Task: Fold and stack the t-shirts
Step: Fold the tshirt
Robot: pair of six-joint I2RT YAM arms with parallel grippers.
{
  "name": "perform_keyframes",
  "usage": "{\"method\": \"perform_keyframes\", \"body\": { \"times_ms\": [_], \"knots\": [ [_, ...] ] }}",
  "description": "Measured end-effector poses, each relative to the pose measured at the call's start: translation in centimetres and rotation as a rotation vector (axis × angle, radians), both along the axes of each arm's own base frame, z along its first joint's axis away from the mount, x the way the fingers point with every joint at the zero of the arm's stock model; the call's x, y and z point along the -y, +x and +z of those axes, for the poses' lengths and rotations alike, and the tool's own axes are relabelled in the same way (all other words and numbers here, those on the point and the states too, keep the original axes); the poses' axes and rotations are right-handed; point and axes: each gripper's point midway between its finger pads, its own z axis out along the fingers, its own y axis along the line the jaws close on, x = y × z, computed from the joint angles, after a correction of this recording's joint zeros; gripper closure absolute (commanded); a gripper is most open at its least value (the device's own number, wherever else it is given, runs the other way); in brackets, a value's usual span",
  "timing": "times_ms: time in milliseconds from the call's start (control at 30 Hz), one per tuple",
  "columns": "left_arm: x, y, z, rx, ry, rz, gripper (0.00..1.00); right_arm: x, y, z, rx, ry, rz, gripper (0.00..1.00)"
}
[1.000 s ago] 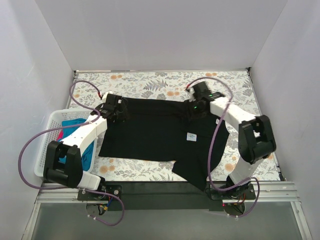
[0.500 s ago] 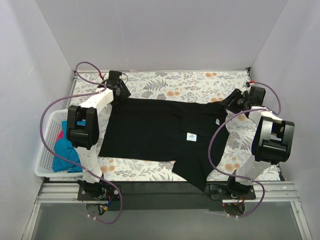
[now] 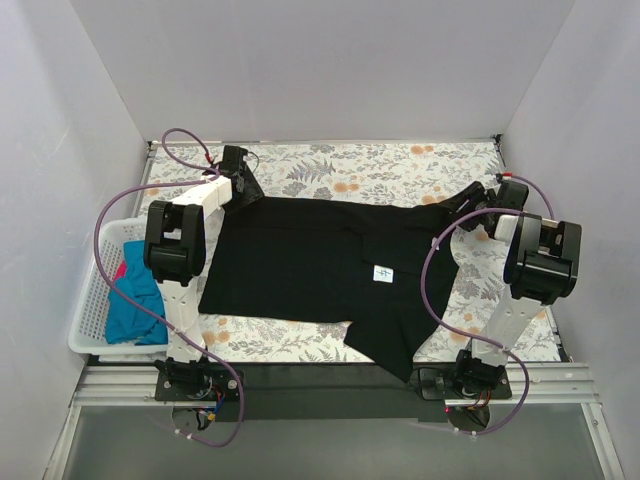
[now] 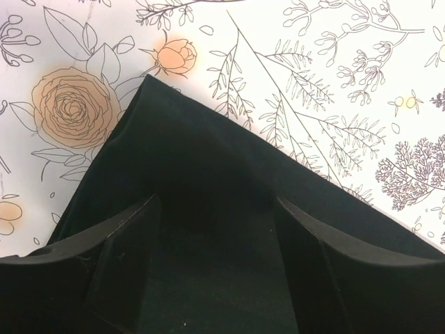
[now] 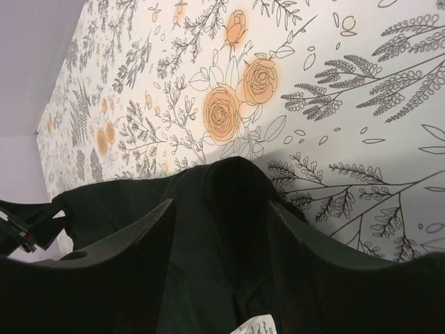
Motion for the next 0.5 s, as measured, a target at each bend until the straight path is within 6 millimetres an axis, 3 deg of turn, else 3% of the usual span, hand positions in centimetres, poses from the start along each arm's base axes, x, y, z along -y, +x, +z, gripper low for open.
{"method": "perform_keyframes", "body": {
  "times_ms": [167,500],
  "knots": [
    [0.0,0.0,0.0,0.0,0.001,-0.002,0.36,-0.4,0.2,-1.1,-0.017,0.042,0.001,0.38],
    [0.0,-0.1,-0.1,-0.003,0.005,-0.007,0.36,-0.5,2.0,-0.5,0.027,0.086,0.007,0.44]
  ]
}}
